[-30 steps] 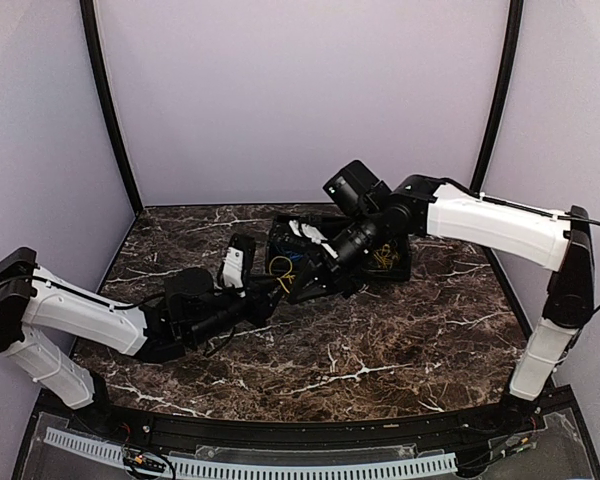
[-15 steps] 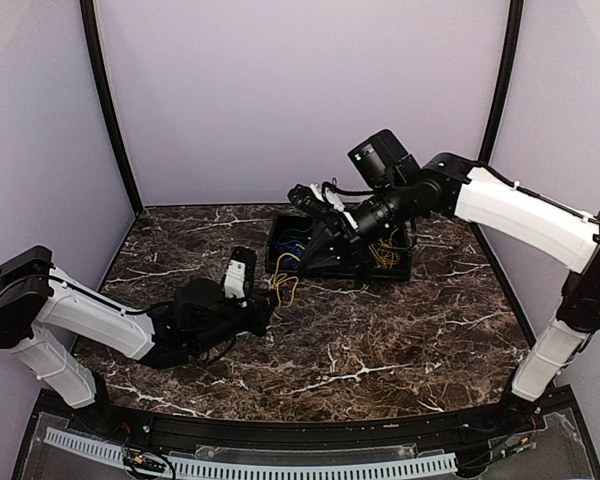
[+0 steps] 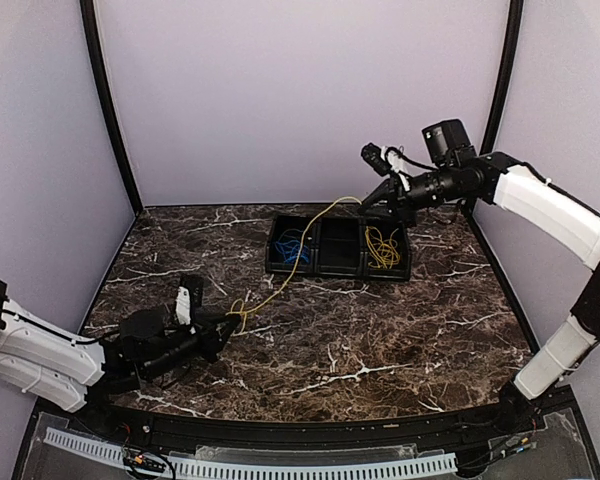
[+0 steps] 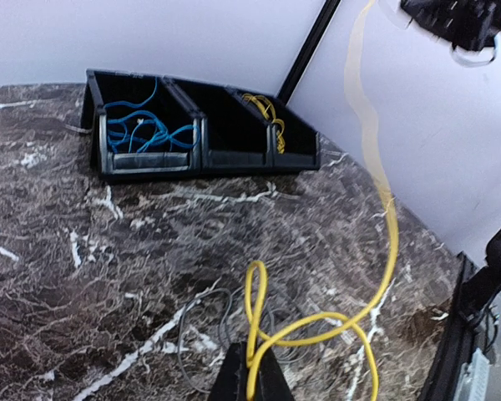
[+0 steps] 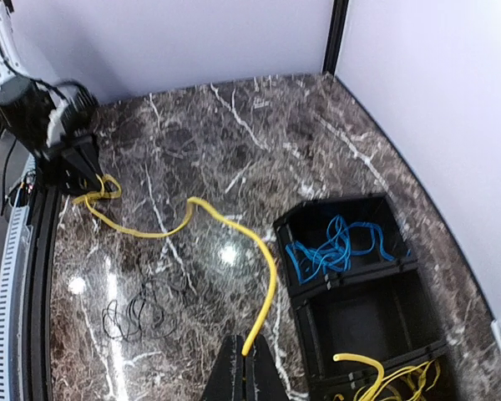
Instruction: Untangle the cables
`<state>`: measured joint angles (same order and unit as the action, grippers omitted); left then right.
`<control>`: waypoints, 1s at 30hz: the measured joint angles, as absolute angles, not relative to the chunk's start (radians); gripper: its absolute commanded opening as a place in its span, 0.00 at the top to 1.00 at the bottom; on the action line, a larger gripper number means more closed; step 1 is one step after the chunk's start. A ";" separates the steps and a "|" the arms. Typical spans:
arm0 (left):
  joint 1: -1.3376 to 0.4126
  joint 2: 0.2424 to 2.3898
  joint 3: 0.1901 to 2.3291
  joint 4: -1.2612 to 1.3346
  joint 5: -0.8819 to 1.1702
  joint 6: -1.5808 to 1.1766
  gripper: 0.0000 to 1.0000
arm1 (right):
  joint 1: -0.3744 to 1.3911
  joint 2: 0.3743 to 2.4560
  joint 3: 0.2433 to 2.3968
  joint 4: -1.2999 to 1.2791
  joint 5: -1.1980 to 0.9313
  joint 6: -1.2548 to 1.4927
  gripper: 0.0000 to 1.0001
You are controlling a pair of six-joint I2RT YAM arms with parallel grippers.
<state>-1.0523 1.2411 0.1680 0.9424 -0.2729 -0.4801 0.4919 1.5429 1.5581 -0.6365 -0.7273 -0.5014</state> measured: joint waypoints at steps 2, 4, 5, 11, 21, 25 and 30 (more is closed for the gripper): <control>-1.052 1.146 0.156 0.934 -0.256 -0.477 0.99 | 0.497 1.549 1.479 -0.616 -0.698 -0.496 1.00; -1.052 1.060 0.158 0.918 -0.251 -0.472 0.99 | 0.496 1.568 1.418 -0.612 -0.677 -0.488 1.00; -1.052 1.014 0.162 0.892 -0.258 -0.471 0.99 | 0.492 1.577 1.400 -0.611 -0.672 -0.483 1.00; -1.052 0.726 0.153 0.680 -0.346 -0.476 0.96 | 0.328 1.604 1.366 -0.558 -0.646 -0.433 1.00; -1.059 0.377 0.060 0.426 -0.435 -0.506 1.00 | 0.039 1.665 1.397 -0.472 -0.638 -0.367 1.00; -1.059 0.370 0.045 0.377 -0.441 -0.509 1.00 | 0.039 1.673 1.397 -0.457 -0.633 -0.357 1.00; -1.058 0.381 0.045 0.380 -0.445 -0.508 1.00 | 0.046 1.676 1.397 -0.448 -0.633 -0.358 1.00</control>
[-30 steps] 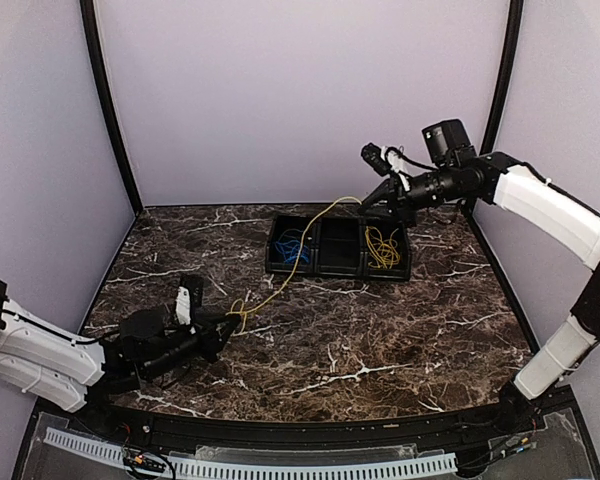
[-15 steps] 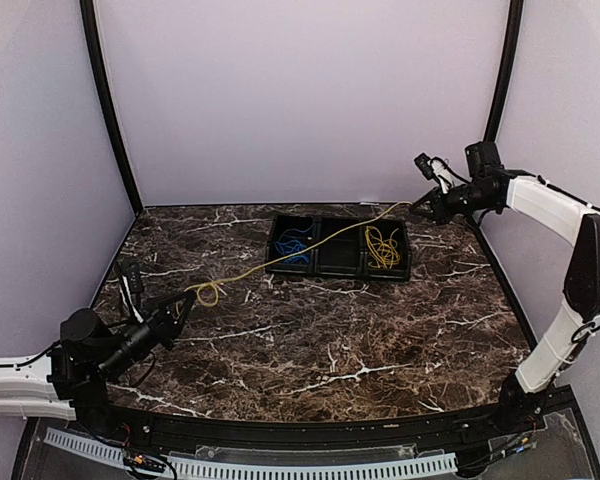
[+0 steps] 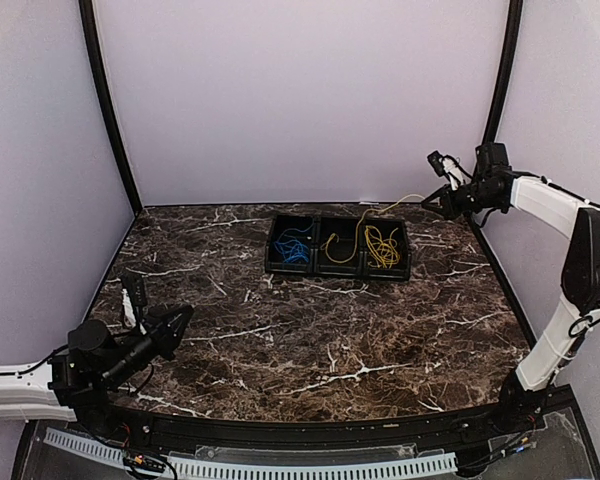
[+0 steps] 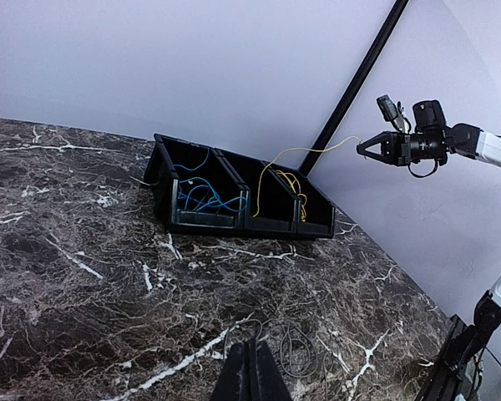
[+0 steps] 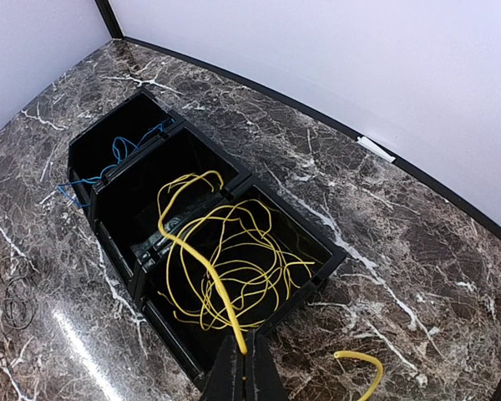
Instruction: Untangle the cables
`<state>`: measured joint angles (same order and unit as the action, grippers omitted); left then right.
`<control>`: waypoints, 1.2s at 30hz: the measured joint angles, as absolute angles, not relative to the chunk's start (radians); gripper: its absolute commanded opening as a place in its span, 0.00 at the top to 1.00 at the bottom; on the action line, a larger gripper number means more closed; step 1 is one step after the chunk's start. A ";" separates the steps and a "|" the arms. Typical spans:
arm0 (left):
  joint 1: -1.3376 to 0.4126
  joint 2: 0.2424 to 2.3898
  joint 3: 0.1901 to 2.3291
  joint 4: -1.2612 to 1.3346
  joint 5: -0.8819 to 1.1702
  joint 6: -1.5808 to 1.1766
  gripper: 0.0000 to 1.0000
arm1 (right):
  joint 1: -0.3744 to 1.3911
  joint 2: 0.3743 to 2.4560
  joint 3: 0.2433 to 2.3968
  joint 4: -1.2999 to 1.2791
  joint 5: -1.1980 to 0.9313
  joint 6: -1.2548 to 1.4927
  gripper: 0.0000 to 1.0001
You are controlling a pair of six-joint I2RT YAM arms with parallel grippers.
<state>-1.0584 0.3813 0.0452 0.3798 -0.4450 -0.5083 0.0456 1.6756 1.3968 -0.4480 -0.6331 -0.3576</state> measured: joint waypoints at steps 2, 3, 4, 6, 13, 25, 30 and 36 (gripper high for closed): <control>-1.058 0.402 0.045 0.397 -0.446 -0.508 1.00 | 0.046 1.676 1.397 -0.449 -0.633 -0.358 1.00; -1.058 0.420 0.045 0.409 -0.447 -0.507 1.00 | 0.046 1.676 1.397 -0.449 -0.634 -0.360 1.00; -1.056 0.443 0.045 0.422 -0.447 -0.506 0.98 | 0.046 1.676 1.397 -0.450 -0.638 -0.361 1.00; -1.051 0.496 0.046 0.450 -0.448 -0.505 0.94 | 0.047 1.676 1.397 -0.451 -0.653 -0.361 1.00; -1.052 0.733 0.094 0.548 -0.456 -0.490 0.56 | 0.139 1.609 1.414 -0.513 -0.676 -0.389 1.00; -1.052 1.299 0.517 0.603 -0.425 -0.418 0.47 | 0.476 1.429 1.653 -0.631 -0.668 -0.474 1.00; -1.052 1.418 0.616 0.621 -0.371 -0.410 0.45 | 0.553 1.386 1.708 -0.688 -0.683 -0.493 1.00; -1.052 1.505 0.663 0.622 -0.297 -0.443 0.43 | 0.592 1.342 1.658 -0.739 -0.719 -0.518 1.00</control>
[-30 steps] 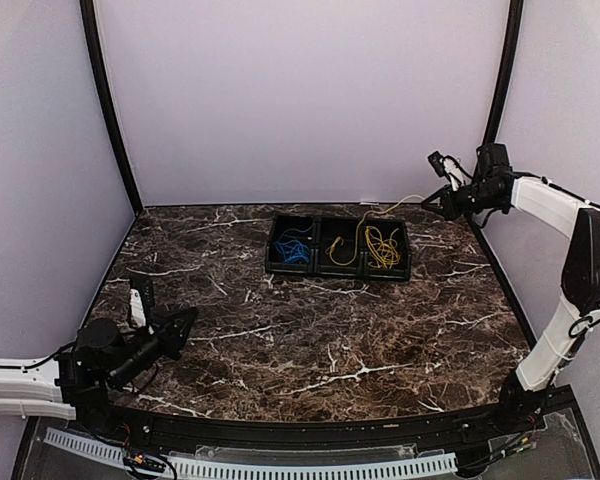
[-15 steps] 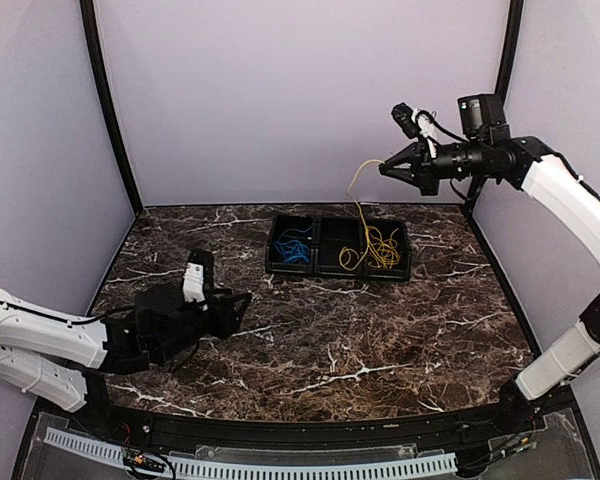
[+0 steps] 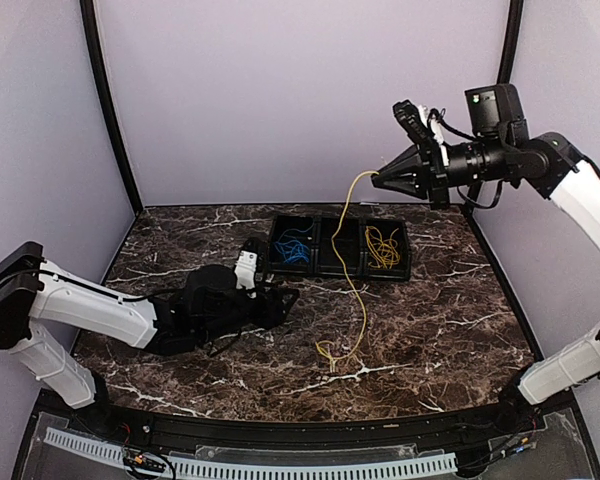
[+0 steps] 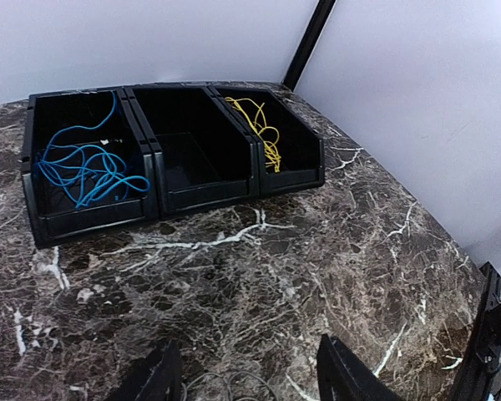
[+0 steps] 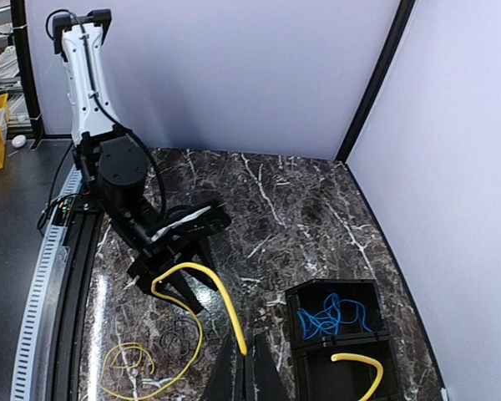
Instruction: Untangle the cables
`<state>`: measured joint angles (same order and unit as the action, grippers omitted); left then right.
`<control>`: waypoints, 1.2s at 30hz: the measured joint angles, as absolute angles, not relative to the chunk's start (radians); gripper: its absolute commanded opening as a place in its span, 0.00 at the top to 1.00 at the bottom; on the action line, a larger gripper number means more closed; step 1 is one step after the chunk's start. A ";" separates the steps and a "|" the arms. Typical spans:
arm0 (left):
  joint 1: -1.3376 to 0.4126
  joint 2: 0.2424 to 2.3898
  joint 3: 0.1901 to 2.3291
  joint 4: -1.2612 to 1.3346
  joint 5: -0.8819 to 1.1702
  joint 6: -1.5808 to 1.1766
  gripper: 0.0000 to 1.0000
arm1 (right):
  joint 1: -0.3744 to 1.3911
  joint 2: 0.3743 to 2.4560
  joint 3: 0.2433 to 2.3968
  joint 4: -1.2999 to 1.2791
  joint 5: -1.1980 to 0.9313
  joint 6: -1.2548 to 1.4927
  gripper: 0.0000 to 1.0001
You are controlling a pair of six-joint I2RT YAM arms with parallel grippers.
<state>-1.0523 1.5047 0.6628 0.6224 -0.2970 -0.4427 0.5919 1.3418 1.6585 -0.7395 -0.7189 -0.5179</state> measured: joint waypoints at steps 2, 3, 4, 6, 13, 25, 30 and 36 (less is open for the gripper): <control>-1.052 1.524 0.694 0.597 -0.269 -0.472 0.44 | 0.605 1.328 1.607 -0.757 -0.734 -0.529 1.00; -1.052 1.531 0.710 0.581 -0.255 -0.491 0.45 | 0.612 1.318 1.568 -0.760 -0.743 -0.537 1.00; -1.052 1.537 0.722 0.567 -0.236 -0.505 0.46 | 0.619 1.308 1.517 -0.765 -0.748 -0.542 1.00; -1.050 1.547 0.739 0.538 -0.187 -0.537 0.50 | 0.630 1.293 1.430 -0.774 -0.754 -0.554 1.00; -1.040 1.642 0.836 0.353 0.033 -0.582 0.59 | 0.690 1.280 1.238 -0.853 -0.759 -0.611 1.00; -1.040 1.885 1.119 0.136 0.313 -0.554 0.69 | 0.760 1.250 1.187 -0.941 -0.766 -0.669 1.00; -1.040 1.947 1.151 0.102 0.413 -0.567 0.71 | 0.760 1.229 1.172 -0.940 -0.764 -0.672 1.00; -1.041 1.956 1.150 0.081 0.483 -0.576 0.73 | 0.760 1.207 1.164 -0.939 -0.758 -0.672 1.00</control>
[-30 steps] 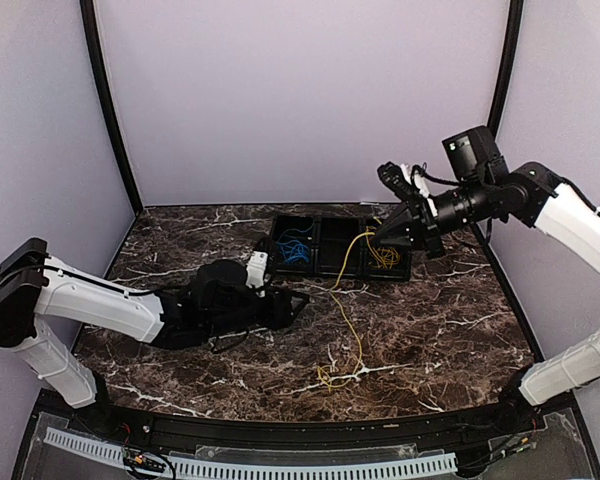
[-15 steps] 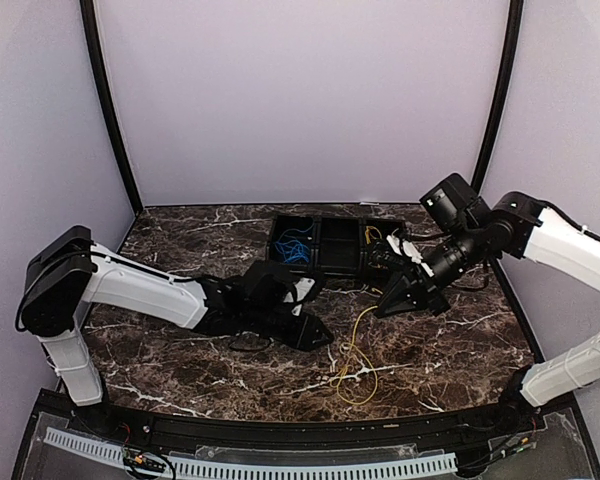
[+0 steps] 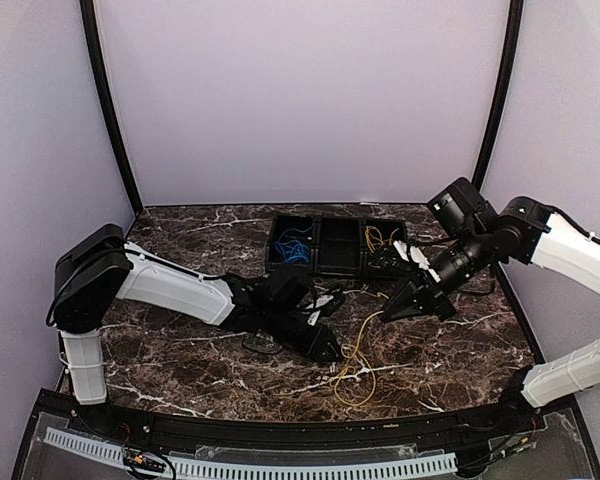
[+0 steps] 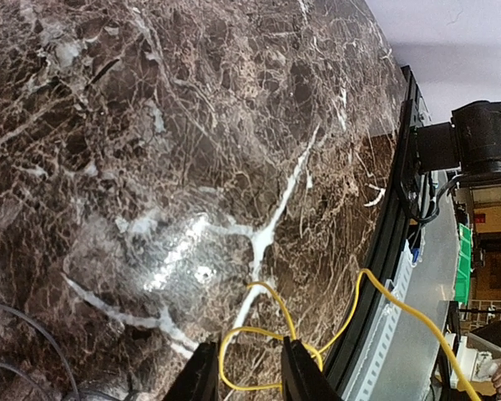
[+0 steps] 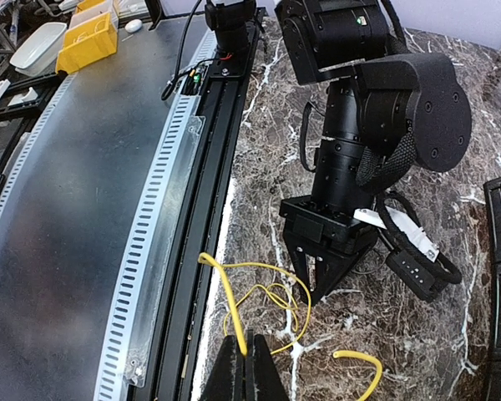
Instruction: Untangle the cables
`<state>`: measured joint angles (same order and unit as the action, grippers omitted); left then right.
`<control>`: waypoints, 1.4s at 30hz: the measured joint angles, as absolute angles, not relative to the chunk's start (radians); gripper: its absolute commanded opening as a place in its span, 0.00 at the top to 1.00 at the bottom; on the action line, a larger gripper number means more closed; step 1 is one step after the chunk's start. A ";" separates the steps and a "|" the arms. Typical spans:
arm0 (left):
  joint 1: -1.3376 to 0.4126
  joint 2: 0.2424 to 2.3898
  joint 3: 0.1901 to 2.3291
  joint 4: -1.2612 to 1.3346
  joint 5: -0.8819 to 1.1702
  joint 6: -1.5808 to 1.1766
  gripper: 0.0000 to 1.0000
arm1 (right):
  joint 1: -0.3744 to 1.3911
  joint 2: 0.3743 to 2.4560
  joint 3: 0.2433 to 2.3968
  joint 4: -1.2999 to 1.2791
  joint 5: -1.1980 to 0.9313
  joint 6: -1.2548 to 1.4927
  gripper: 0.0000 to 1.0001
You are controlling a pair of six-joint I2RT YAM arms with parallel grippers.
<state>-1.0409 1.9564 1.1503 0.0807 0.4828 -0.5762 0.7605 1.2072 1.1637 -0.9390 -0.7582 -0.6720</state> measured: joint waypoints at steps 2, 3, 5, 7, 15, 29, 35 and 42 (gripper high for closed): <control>-1.044 1.955 1.142 0.090 0.508 -0.576 0.73 | 0.760 1.206 1.163 -0.939 -0.757 -0.672 1.00; -1.045 1.954 1.138 0.095 0.516 -0.576 0.73 | 0.760 1.206 1.163 -0.939 -0.756 -0.672 1.00; -1.052 1.952 1.125 0.100 0.530 -0.572 0.74 | 0.760 1.206 1.163 -0.939 -0.754 -0.672 1.00; -1.063 1.952 1.115 0.100 0.540 -0.567 0.74 | 0.760 1.206 1.163 -0.939 -0.753 -0.672 1.00; -1.111 1.922 1.039 0.114 0.542 -0.537 0.71 | 0.760 1.206 1.163 -0.936 -0.747 -0.671 1.00; -1.149 1.916 1.044 0.135 0.403 -0.447 0.77 | 0.760 1.207 1.163 -0.932 -0.739 -0.661 1.00; -1.160 1.935 1.082 0.121 0.317 -0.423 0.76 | 0.760 1.207 1.163 -0.920 -0.738 -0.654 1.00; -1.175 1.972 1.112 0.112 0.265 -0.397 0.64 | 0.760 1.207 1.158 -0.915 -0.736 -0.653 1.00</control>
<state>-1.1751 1.9724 1.1122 0.1120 0.2653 -0.3973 0.7605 1.2068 1.1580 -0.9154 -0.7357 -0.6529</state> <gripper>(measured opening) 0.348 0.016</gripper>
